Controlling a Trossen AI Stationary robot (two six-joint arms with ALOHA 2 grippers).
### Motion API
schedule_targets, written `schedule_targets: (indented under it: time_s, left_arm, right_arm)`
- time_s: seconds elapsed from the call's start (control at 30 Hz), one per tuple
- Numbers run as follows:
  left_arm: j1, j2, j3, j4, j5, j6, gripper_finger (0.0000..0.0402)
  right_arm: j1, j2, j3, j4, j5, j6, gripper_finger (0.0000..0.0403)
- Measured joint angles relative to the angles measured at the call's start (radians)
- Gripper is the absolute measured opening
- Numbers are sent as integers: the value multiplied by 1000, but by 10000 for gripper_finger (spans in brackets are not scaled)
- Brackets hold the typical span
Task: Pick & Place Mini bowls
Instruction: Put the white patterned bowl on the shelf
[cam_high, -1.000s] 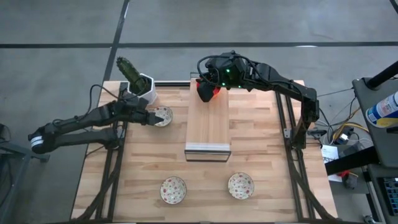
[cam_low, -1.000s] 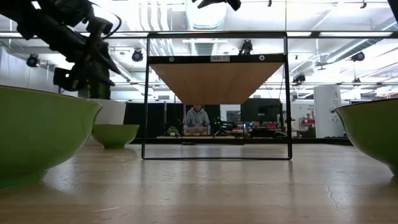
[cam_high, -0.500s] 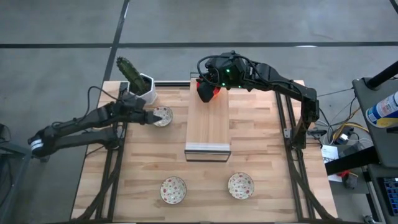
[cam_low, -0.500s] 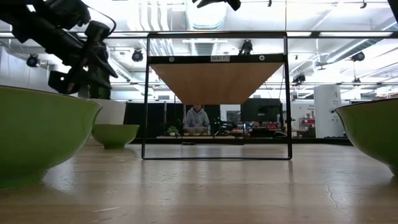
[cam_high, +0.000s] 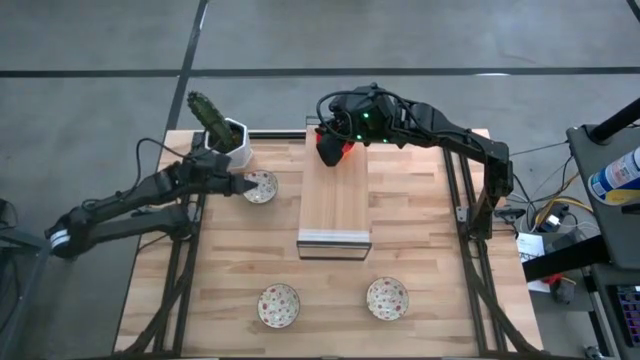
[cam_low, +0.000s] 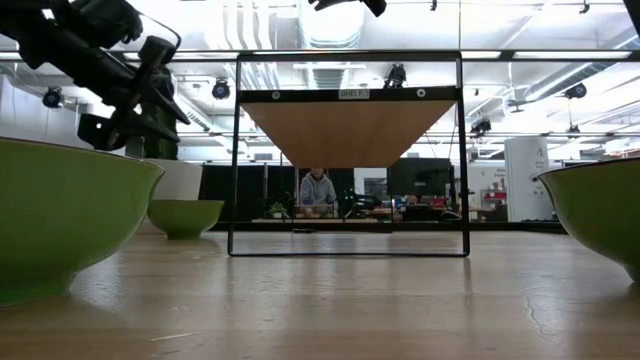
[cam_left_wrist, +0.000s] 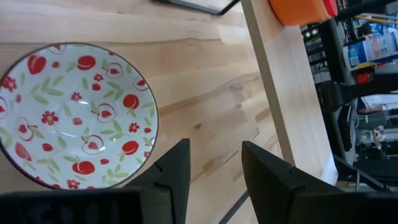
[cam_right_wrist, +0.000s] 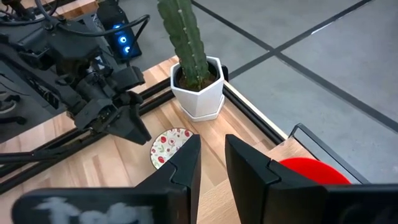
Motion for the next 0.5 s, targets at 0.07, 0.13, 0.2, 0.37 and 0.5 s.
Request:
schedule_targets:
  time_s: [0.07,0.13,0.2,0.37,0.5]
  left_arm:
    - [12,0,0,-1,0,1,135]
    - [23,0,0,0,0,2,135]
    - [32,0,0,-1,6,2,135]
    - [52,0,0,-1,15,4,135]
    - [84,0,4,-1,14,-4,135]
  right_arm:
    - [0,0,0,0,0,0,68]
    - [2,0,0,0,0,0,68]
    - [3,0,0,0,0,0,68]
    - [3,0,0,0,0,0,72]
    - [3,0,0,0,0,0,71]
